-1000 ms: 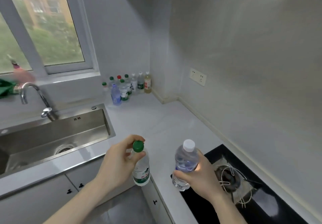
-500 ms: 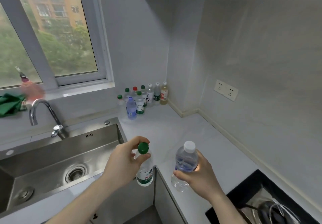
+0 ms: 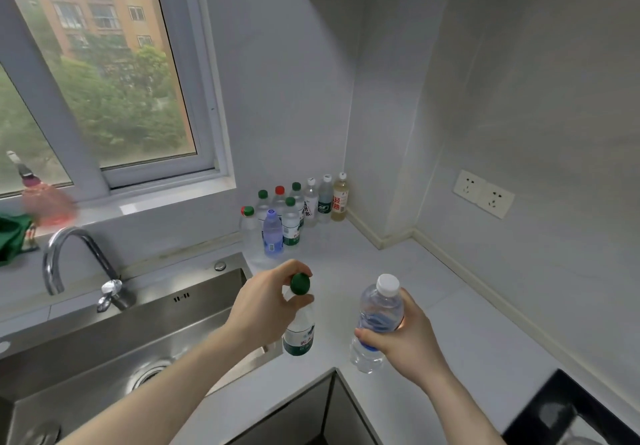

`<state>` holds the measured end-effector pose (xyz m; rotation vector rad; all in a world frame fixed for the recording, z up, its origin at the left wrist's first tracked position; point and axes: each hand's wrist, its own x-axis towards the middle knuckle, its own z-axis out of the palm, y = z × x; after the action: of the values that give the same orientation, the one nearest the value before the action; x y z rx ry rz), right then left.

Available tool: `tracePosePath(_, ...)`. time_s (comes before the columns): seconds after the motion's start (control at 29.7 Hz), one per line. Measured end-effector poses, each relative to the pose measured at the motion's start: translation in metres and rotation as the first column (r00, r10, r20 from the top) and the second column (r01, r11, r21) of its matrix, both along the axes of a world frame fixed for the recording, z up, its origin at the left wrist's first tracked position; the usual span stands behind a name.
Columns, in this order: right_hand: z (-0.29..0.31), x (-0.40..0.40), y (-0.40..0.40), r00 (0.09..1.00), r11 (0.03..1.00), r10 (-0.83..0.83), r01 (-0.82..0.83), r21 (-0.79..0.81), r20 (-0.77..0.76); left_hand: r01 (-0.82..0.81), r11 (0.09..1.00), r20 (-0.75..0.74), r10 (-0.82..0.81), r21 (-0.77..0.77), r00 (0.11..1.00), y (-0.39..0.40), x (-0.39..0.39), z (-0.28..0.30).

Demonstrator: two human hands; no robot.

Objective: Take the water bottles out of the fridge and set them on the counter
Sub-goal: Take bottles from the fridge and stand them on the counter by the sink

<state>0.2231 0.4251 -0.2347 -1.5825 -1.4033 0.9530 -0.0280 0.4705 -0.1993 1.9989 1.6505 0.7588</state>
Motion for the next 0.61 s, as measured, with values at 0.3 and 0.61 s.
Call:
tracePosePath(0.3,-0.024,-0.003,0.115,0.999,0.999,-0.029,0.03,-0.03,0.016,0.04,0.999,-0.184,-0.034,0.029,0.982,0.118,0.004,-0.003)
tracePosePath(0.61,-0.046,0.007,0.207,0.999,0.994,-0.02,0.024,-0.106,0.033,0.038,0.999,-0.288,-0.044,-0.025,0.957,0.226,0.02,-0.022)
